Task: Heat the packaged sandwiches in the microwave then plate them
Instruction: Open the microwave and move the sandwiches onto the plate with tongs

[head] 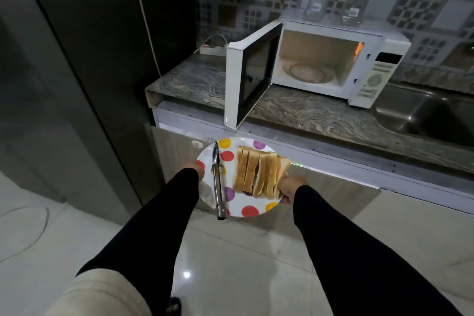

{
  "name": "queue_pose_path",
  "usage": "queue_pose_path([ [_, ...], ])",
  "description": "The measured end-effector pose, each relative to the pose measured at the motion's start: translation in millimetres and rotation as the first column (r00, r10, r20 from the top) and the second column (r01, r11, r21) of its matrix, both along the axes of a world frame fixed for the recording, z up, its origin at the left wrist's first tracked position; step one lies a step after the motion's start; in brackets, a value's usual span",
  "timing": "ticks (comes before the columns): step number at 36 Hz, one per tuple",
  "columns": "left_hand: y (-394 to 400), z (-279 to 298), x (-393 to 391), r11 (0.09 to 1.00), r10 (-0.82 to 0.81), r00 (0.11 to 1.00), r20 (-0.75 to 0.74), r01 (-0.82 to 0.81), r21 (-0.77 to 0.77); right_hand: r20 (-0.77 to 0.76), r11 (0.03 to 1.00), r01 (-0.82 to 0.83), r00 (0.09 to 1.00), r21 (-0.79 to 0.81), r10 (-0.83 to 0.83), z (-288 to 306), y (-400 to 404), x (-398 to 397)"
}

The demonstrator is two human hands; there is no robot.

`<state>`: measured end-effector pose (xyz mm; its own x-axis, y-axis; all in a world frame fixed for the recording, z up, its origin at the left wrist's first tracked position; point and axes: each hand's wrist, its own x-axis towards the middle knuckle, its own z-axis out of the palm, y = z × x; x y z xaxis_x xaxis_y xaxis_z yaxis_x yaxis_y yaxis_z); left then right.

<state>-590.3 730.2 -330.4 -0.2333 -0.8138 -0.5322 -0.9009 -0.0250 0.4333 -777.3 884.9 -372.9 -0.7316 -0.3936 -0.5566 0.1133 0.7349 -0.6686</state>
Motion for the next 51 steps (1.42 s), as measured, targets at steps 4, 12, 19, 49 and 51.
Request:
queue_pose_path([
  [4,-32,4,32,0.998,0.045,0.999,0.019,-0.044,-0.051,0.014,1.0,-0.026,1.0,0.009,0.026,6,-35,29],
  [12,-117,17,89,0.992,0.077,0.997,-0.033,-0.08,-0.102,0.084,0.999,0.01,0.996,-0.051,-0.005,26,-113,90],
  [19,-194,31,119,0.982,0.02,0.999,-0.031,-0.026,-0.187,0.048,0.992,0.057,0.997,-0.114,-0.052,30,-185,119],
  [49,-439,54,-46,0.952,-0.078,0.996,-0.042,0.062,-0.299,-0.061,0.983,0.007,0.998,-0.185,-0.019,65,-417,-33],
  [51,-449,52,-58,0.946,-0.09,0.996,0.002,0.086,-0.312,-0.078,0.983,-0.005,0.997,-0.181,-0.009,63,-430,-47],
])
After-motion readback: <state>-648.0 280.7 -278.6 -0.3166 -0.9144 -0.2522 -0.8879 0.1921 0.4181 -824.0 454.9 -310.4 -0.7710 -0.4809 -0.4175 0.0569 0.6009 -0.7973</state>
